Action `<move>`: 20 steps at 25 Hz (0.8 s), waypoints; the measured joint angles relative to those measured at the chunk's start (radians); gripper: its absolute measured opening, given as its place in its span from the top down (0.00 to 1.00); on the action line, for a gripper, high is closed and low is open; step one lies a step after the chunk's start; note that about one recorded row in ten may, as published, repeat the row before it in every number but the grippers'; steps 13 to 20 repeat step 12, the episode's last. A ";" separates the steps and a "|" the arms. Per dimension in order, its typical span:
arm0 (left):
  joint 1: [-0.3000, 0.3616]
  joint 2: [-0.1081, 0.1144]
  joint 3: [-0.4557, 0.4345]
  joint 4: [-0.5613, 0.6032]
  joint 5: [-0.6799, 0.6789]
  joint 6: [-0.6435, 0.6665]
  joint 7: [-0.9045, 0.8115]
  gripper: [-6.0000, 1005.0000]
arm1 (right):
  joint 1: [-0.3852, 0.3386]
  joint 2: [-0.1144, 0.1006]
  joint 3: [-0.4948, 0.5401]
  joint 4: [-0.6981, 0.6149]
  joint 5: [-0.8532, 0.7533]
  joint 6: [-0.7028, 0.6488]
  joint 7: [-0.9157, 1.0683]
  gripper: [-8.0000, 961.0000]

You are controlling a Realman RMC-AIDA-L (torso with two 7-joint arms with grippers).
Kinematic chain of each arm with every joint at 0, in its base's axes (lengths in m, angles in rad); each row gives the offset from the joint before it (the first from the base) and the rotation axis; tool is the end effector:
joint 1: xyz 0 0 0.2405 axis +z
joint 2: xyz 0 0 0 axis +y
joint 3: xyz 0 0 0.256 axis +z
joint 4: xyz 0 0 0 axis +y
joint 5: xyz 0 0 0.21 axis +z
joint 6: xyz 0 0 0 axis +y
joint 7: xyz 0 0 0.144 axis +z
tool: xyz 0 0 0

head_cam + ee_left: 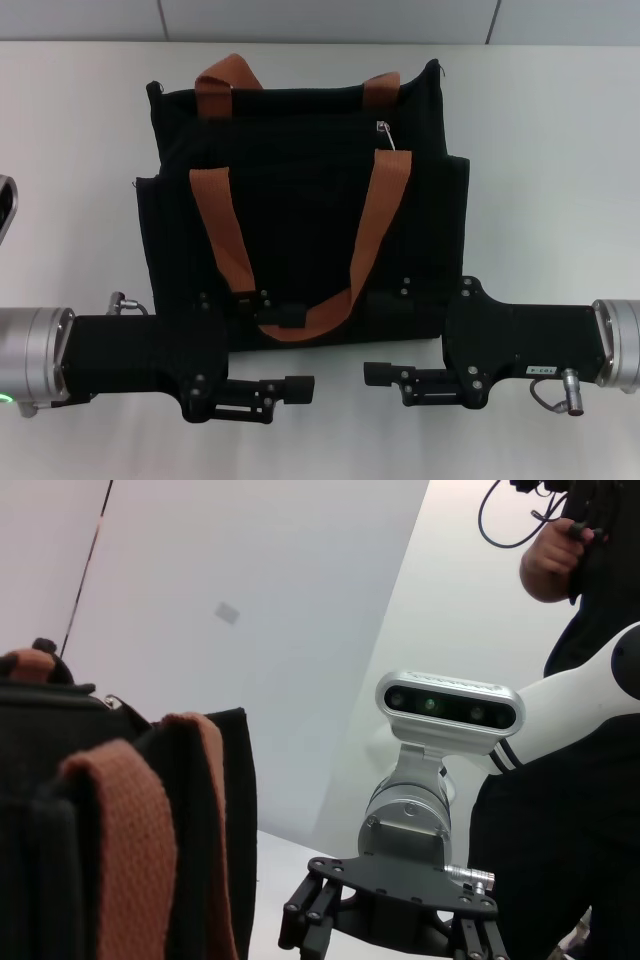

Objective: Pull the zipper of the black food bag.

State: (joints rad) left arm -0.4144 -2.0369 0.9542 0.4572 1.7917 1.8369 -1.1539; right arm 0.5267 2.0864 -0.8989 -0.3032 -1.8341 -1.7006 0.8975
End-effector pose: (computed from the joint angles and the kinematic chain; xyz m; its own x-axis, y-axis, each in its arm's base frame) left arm -0.2652 0.2456 -0.0237 0.7307 0.3179 0.6041 0.2768 -0.9469 0.1636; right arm 0.2463 0.2621 -0.0634 0.7704 -0.1456 -0.6207 -0.1590 -0.9867 0.0341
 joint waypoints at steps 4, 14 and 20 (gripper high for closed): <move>-0.001 0.002 -0.001 0.000 0.000 -0.001 0.000 0.22 | 0.002 0.000 0.000 0.006 0.002 0.000 -0.008 0.26; 0.000 0.003 -0.002 0.000 0.000 0.003 0.000 0.22 | 0.003 0.001 0.002 0.009 0.006 0.001 -0.009 0.26; 0.000 0.003 -0.002 0.000 0.000 0.003 0.000 0.22 | 0.003 0.001 0.002 0.009 0.006 0.001 -0.009 0.26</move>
